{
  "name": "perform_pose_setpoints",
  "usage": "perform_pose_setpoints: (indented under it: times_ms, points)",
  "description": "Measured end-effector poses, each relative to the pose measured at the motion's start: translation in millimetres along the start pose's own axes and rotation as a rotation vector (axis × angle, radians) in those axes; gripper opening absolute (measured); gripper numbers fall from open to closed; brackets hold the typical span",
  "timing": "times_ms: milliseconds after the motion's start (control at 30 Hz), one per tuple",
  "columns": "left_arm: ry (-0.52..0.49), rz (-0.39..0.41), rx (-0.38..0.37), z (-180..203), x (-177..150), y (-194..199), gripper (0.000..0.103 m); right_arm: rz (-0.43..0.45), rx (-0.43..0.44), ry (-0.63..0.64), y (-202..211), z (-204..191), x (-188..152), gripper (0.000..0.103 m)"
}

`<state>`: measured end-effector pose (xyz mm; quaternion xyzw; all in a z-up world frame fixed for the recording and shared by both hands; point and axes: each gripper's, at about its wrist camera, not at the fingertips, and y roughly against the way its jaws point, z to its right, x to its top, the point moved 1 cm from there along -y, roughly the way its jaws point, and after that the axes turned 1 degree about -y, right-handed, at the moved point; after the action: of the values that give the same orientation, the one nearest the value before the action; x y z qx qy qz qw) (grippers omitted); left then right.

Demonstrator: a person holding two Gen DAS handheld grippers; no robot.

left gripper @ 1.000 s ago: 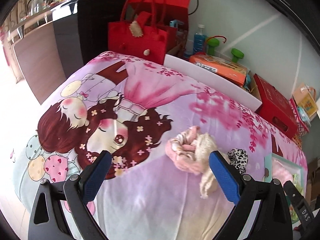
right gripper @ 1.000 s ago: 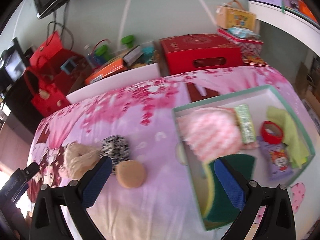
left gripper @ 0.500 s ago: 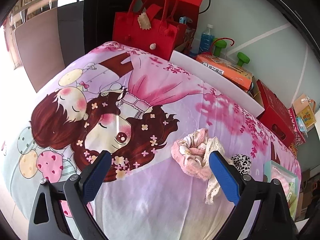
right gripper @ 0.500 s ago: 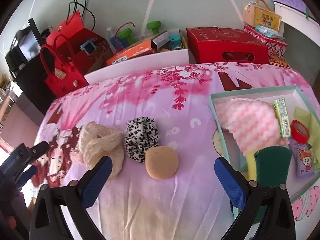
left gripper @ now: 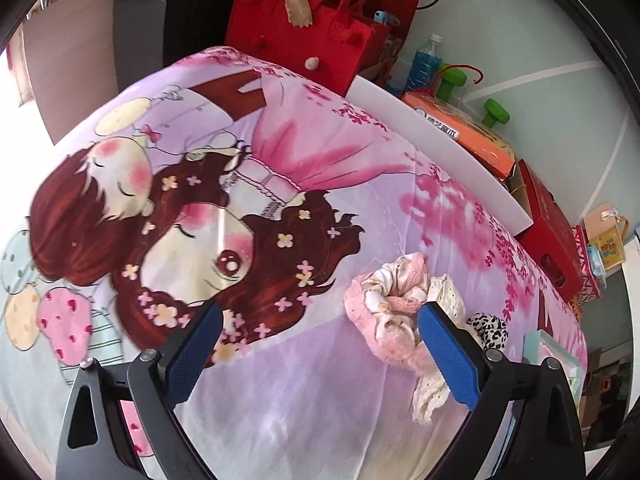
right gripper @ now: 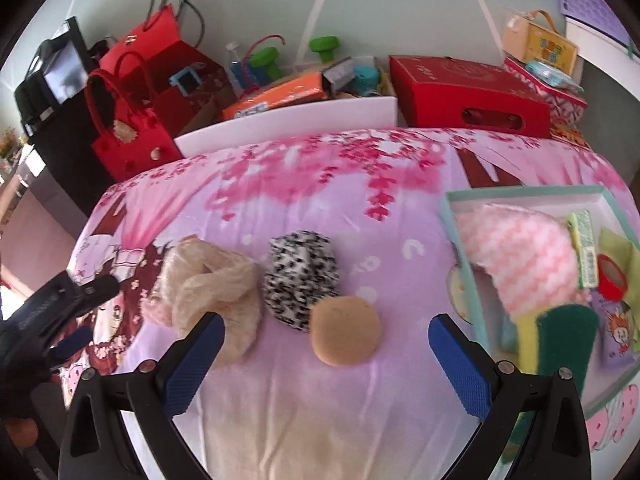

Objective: Organize soft objects
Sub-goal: 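Move both open tools back toward the pink and cream cloths on the bed, then grasp the pink cloth with the left gripper while the right gripper grasps the cream lace cloth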

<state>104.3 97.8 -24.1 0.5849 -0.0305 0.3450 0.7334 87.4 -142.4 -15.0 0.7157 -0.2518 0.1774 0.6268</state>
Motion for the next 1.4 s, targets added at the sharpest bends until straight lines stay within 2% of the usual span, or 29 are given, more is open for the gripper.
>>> perform_pose_setpoints:
  times_ms: [167, 267, 467, 567, 800, 833, 1167, 1400]
  points:
    - [0.025, -0.053, -0.037, 1, 3, -14, 0.098, 0.002, 0.052, 0.048, -7, -26, 1, 0.100]
    - [0.033, -0.078, -0.034, -3, 4, -20, 0.098, 0.001, 0.071, 0.083, -12, -42, 1, 0.098]
    - [0.090, -0.082, -0.040, -15, 10, -24, 0.098, -0.026, 0.108, 0.121, -29, -66, 0, 0.094]
    - [0.096, -0.094, -0.039, -17, 11, -27, 0.098, -0.041, 0.116, 0.124, -37, -71, -1, 0.089]
    - [0.118, -0.085, -0.013, -24, 15, -27, 0.098, -0.044, 0.132, 0.115, -52, -83, 3, 0.087]
    - [0.120, -0.084, -0.014, -25, 15, -27, 0.098, -0.045, 0.134, 0.114, -54, -84, 3, 0.083]
    - [0.108, -0.105, -0.050, -14, 13, -34, 0.098, -0.059, 0.118, 0.072, -63, -72, 3, 0.067]
    - [0.048, -0.119, -0.039, 1, 10, -39, 0.098, -0.075, 0.135, 0.018, -64, -53, 5, 0.053]
